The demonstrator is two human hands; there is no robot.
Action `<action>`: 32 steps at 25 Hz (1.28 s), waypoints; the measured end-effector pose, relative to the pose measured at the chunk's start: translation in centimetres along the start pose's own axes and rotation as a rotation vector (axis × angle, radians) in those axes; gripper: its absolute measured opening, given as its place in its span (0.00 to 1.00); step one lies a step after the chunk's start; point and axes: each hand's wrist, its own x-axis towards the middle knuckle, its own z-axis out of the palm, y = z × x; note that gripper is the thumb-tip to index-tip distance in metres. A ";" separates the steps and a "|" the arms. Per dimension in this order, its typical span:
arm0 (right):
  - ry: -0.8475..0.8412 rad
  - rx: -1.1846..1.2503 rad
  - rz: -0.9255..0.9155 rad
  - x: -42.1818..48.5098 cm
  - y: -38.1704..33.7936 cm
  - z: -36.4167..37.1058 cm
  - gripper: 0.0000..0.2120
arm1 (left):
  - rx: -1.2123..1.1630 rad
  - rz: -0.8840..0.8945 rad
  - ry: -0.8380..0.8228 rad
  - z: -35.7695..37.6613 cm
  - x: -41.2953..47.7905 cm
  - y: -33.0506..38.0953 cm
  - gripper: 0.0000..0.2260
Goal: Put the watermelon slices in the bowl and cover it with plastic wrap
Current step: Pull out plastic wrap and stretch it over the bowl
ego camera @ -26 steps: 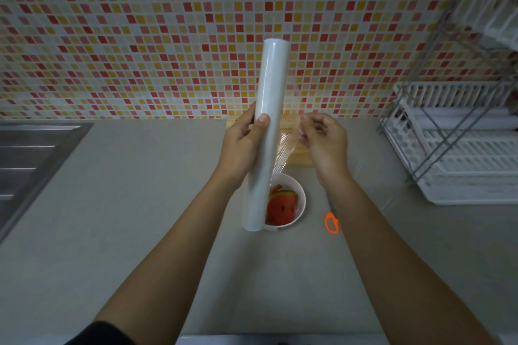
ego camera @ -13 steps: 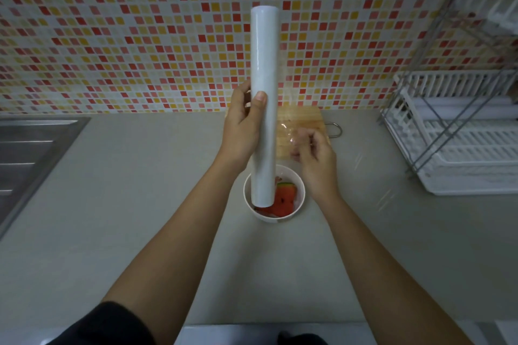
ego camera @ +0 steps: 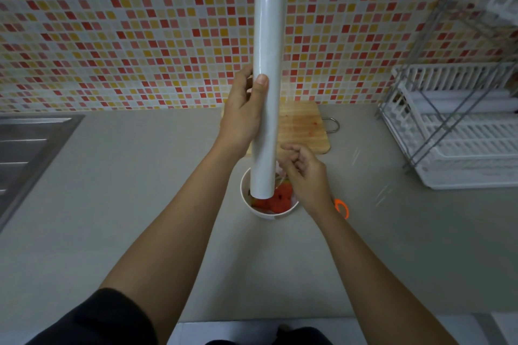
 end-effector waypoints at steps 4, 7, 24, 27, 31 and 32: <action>0.121 -0.080 -0.071 -0.2 1.4 -0.7 0.08 | -0.068 -0.078 -0.030 0.3 0.2 -0.4 0.18; 0.117 -0.100 -0.091 -1.0 2.7 -1.2 0.08 | -0.087 -0.114 -0.054 0.8 -0.1 -0.8 0.17; 0.299 -0.212 0.241 4.6 1.7 0.5 0.15 | 0.186 -0.422 -0.006 1.7 -4.5 -5.8 0.25; 0.336 -0.313 0.222 4.0 3.3 -0.4 0.16 | 0.256 -0.510 0.056 1.8 -4.9 -6.9 0.23; 0.341 -0.361 0.264 3.7 5.5 -1.7 0.16 | 0.051 -0.632 -0.023 1.0 -4.8 -8.2 0.17; 0.329 -0.372 0.271 3.7 6.0 -1.9 0.16 | 0.004 -0.660 -0.027 1.1 -4.8 -8.3 0.17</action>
